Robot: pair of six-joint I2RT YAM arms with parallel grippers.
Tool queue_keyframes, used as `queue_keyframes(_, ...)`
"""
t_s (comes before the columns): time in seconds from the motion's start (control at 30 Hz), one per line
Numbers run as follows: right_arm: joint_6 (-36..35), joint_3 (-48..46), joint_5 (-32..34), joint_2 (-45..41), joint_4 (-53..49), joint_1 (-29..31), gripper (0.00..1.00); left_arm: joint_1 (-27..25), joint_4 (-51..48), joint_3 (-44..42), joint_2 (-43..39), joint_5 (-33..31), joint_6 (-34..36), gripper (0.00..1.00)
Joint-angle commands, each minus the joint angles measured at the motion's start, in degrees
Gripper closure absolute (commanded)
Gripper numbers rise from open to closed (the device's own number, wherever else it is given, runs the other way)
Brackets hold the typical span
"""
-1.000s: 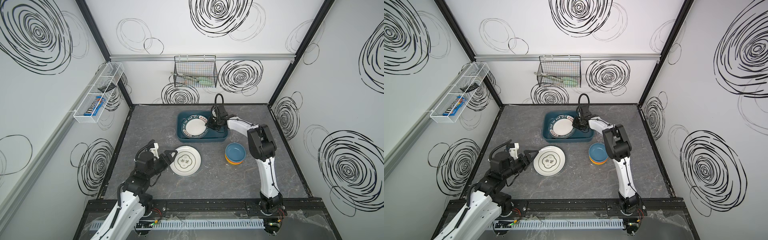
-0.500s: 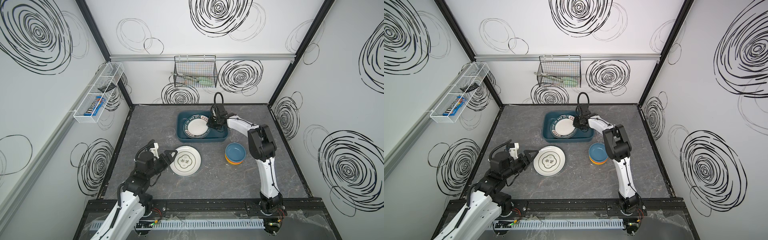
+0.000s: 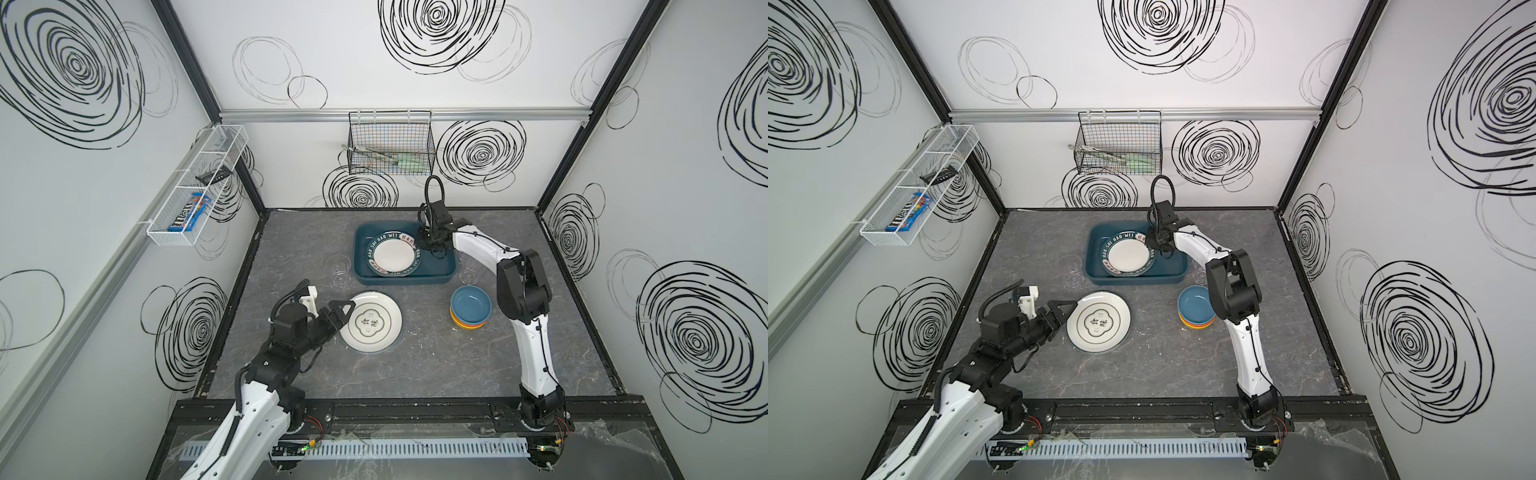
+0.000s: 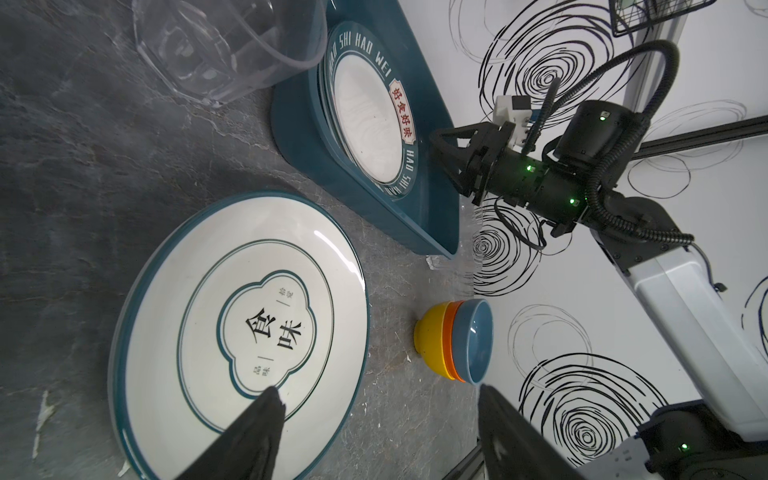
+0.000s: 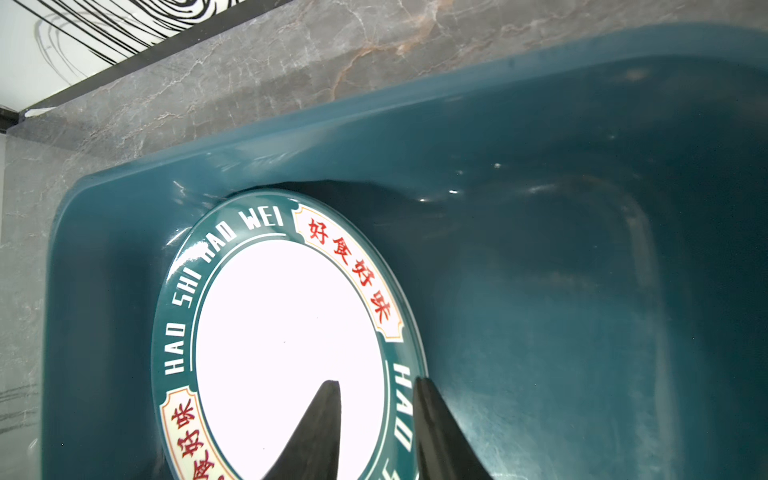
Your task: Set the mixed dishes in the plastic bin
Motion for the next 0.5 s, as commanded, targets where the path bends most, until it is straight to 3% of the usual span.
queue_keyframes(0.0,-0.57,1.53,1.0,1.98,-2.88,0.28,0.65,0.41,2.53,-0.72,-0.02,0.3,-0.32,0.23)
queue_keyframes(0.47,-0.4,1.6,-0.24,3.73,-3.18,0.47,0.61,0.52,2.48,-1.12,-0.19,0.19,-0.36,0.23)
